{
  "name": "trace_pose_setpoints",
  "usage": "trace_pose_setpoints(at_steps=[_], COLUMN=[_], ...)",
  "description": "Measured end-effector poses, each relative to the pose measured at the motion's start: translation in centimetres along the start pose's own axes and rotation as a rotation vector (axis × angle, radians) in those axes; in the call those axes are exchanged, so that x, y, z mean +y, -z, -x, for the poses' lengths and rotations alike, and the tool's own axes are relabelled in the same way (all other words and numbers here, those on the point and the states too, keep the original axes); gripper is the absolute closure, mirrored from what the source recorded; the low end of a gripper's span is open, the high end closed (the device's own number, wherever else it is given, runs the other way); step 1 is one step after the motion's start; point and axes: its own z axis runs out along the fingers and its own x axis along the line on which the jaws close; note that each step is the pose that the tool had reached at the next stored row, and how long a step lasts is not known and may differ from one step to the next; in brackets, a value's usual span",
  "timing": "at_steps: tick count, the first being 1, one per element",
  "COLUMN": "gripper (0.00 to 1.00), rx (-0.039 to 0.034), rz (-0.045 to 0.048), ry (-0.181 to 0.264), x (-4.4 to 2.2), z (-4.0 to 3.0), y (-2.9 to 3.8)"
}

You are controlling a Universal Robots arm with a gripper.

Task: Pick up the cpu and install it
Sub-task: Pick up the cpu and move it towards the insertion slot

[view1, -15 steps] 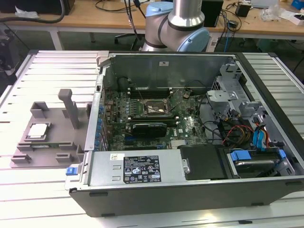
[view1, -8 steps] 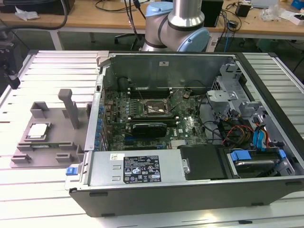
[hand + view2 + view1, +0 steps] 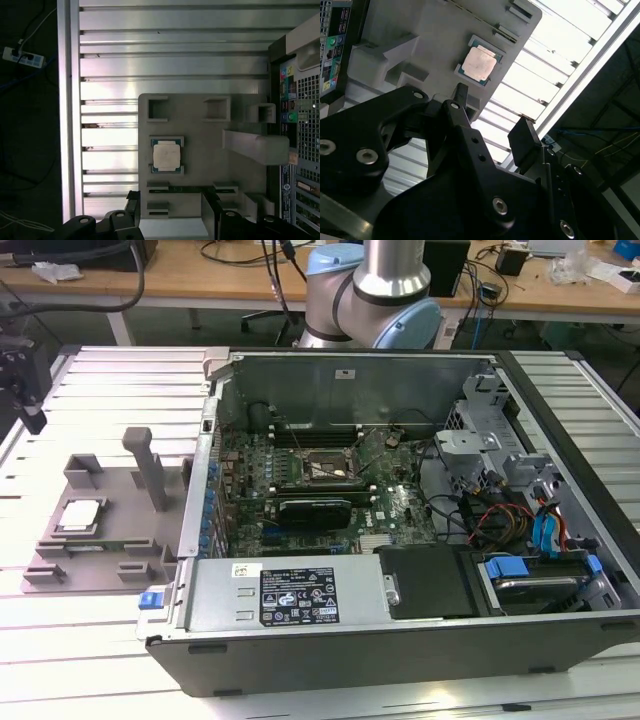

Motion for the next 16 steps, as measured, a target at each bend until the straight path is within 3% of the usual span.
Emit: trace_pose_setpoints(at_steps=[9,16], gripper=[0.4,0.4], rx=[0.0,-0.0001], rz=[0.0001,-0.0033], ry=[0.0,0.001], x=[0.02,0.07], z=[0.0,0.16], y=[-1.03,-2.68])
